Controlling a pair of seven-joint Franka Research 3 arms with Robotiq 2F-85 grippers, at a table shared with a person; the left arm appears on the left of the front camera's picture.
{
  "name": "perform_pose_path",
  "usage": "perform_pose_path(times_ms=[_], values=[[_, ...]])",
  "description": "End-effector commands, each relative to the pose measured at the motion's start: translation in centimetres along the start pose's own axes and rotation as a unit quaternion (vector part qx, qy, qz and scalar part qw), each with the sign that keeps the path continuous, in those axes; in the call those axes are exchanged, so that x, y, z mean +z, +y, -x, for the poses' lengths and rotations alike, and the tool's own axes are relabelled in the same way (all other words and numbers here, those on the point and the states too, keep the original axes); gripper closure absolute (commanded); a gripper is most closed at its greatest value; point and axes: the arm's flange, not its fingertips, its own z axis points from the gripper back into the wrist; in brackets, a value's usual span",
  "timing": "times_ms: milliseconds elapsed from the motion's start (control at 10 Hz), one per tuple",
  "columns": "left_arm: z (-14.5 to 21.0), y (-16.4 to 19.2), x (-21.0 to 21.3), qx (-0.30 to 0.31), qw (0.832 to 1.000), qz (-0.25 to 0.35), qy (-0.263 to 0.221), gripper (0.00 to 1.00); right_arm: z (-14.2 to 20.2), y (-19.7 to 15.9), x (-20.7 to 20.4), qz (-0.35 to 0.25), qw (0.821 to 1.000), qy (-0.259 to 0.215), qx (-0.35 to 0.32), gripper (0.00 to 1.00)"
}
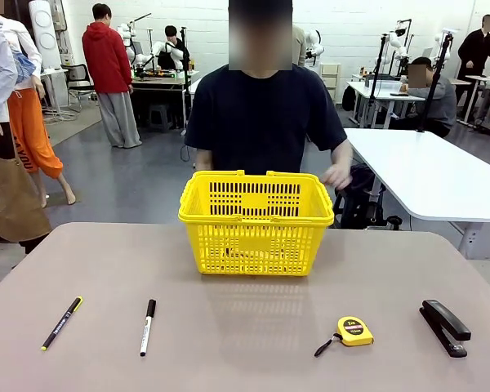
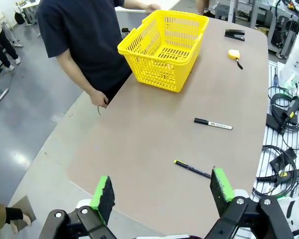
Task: Place the items the person wants into the basket.
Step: Pick up the item the person points to and place it in the Market Basket.
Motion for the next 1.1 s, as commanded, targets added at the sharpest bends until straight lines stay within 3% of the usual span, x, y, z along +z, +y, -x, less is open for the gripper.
perform_pose_path(times_ms=[0,800,900,1000], values=[[0.0,0.2,0.2,-0.013,1.000,0.003,-0.008,0.00,-0.1,0.1,0.1,-0.007,1.000,-0.008,0.006,0.00],[0.0,0.2,0.2,-0.013,1.000,0.003,-0.008,0.00,-0.1,0.1,0.1,-0.007,1.000,-0.008,0.006,0.00],[0.0,0.2,0.2,-0.013,1.000,0.003,-0.008,0.00,0.0,0.0,0.0,0.000,1.000,0.000,0.000,0.00],[0.0,0.2,0.2,-0.013,1.000,0.003,-0.008,0.00,-3.0,2.6,-2.6,0.064,0.996,0.060,-0.031,0.00]])
